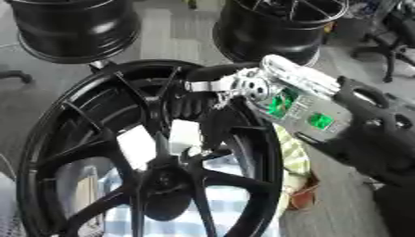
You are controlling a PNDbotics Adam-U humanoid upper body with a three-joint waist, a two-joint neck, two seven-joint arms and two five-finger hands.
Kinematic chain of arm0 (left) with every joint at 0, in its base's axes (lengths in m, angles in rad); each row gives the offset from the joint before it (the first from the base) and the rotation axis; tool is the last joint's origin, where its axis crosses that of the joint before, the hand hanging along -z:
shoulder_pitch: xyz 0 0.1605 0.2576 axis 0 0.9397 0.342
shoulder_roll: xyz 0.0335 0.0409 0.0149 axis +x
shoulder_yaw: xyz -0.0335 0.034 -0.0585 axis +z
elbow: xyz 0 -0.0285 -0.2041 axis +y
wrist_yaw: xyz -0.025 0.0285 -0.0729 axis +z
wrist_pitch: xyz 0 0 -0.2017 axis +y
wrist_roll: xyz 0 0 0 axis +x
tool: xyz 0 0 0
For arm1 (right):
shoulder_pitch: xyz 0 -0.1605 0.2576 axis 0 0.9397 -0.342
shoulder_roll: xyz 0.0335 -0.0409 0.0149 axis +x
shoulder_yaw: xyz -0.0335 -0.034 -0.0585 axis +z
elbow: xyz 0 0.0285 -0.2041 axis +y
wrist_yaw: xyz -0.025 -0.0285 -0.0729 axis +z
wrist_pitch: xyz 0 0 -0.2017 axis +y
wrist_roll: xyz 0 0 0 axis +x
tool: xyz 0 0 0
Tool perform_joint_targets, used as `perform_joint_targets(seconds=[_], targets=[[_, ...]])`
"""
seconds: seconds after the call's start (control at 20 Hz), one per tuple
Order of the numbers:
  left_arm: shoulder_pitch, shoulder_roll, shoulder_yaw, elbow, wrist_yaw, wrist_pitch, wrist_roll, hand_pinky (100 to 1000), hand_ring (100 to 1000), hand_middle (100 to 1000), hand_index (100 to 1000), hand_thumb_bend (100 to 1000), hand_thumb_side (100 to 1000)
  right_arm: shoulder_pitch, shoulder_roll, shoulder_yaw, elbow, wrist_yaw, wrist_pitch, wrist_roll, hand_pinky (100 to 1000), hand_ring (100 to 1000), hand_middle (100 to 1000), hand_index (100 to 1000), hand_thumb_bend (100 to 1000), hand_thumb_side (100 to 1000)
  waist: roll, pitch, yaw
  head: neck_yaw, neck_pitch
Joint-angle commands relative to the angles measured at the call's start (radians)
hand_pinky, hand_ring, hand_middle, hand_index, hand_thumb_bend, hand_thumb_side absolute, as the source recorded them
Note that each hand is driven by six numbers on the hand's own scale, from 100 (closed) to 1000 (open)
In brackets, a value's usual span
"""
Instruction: Pull the pin out of the wheel hub.
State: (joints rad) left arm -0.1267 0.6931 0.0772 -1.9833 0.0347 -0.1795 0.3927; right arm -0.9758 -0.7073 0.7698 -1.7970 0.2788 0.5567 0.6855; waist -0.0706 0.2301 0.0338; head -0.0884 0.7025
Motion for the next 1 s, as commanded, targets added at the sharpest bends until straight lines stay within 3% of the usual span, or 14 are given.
perform_joint_targets(seconds=[0.05,0.4,0.6,1.0], targets=[[-0.008,0.016,0.005,-0.017,0.003,-0.001,-0.004,766,876,747,863,274,751,-0.013,-0.009,-0.022,0.004,-0.004,0.12,0.106,770,747,619,732,511,243,0.008,-0.013,0.001,-0.003,-0.007],[-0.008,0.014,0.006,-0.017,0.004,0.001,-0.003,767,877,747,853,274,752,-0.006,0.001,-0.031,0.038,-0.033,0.109,0.054,766,725,570,690,421,199,0.007,-0.013,0.003,-0.003,-0.008],[-0.009,0.013,0.005,-0.017,0.004,0.0,-0.003,767,878,747,852,271,755,-0.004,0.007,-0.028,0.051,-0.048,0.118,0.029,759,708,549,679,391,100,0.007,-0.012,0.005,-0.004,-0.011],[-0.008,0.011,0.007,-0.017,0.005,0.0,-0.001,767,879,746,850,269,755,-0.001,0.011,-0.03,0.058,-0.071,0.13,0.003,737,659,480,614,290,100,0.005,-0.012,0.01,-0.004,-0.012]])
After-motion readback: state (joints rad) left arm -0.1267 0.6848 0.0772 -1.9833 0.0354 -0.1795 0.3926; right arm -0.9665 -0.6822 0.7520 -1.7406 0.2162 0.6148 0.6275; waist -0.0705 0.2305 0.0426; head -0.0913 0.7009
